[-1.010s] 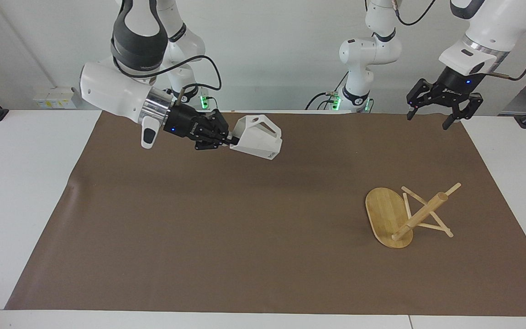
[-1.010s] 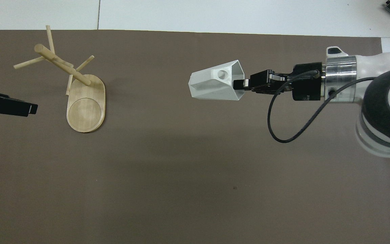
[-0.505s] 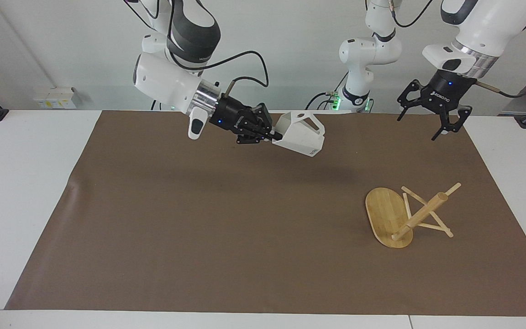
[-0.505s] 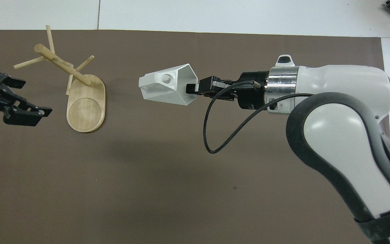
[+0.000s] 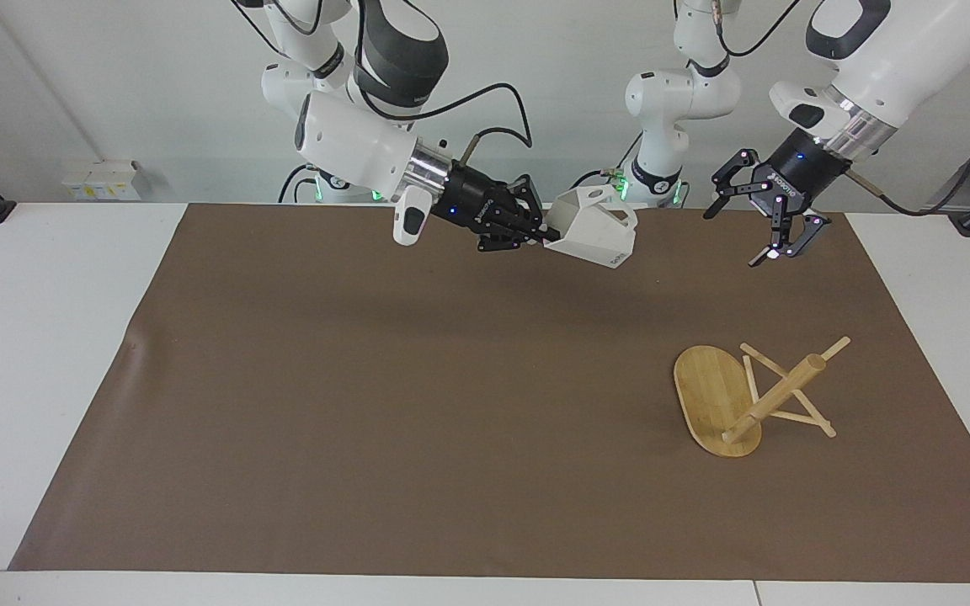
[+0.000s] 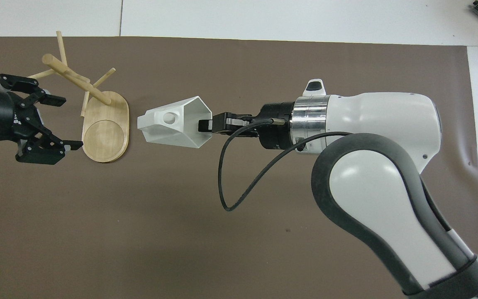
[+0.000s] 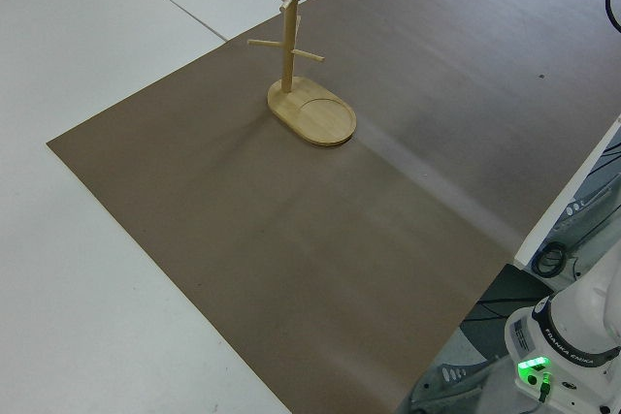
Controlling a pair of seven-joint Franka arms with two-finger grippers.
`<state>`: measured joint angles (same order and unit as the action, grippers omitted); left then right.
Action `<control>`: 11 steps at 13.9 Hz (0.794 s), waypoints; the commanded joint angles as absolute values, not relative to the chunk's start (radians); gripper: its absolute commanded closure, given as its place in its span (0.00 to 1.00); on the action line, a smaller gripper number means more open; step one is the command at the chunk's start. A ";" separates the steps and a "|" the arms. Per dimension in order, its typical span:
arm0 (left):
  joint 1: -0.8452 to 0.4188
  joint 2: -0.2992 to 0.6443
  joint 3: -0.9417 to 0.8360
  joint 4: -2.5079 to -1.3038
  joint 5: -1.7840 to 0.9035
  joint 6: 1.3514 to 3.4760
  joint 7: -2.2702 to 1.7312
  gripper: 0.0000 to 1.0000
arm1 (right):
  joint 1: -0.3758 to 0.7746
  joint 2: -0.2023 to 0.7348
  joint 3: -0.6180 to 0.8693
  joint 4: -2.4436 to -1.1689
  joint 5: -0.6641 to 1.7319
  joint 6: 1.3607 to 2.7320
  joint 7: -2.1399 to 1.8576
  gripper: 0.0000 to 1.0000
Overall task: Hang cup on rack
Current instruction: 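Carry the cup toward the mug tree while the left gripper approaches, then grasp the cup body with the left gripper near the right gripper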
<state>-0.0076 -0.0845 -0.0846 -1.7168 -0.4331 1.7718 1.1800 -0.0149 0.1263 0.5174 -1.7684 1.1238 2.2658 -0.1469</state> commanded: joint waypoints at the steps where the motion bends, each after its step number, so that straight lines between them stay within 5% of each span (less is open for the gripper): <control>1: -0.005 -0.086 -0.078 -1.750 -0.504 1.808 1.424 0.00 | -0.025 0.135 0.572 -1.773 1.137 2.340 -0.143 1.00; 11: -0.040 -0.124 -0.078 -1.851 -0.584 1.792 1.539 0.00 | -0.020 0.173 0.661 -1.776 1.135 2.471 -0.120 1.00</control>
<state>-0.0325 -0.0731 -0.0904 -1.7772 -0.5399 1.7715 1.5106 -0.0141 0.1714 0.6421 -1.7751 1.1238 2.4467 -0.1454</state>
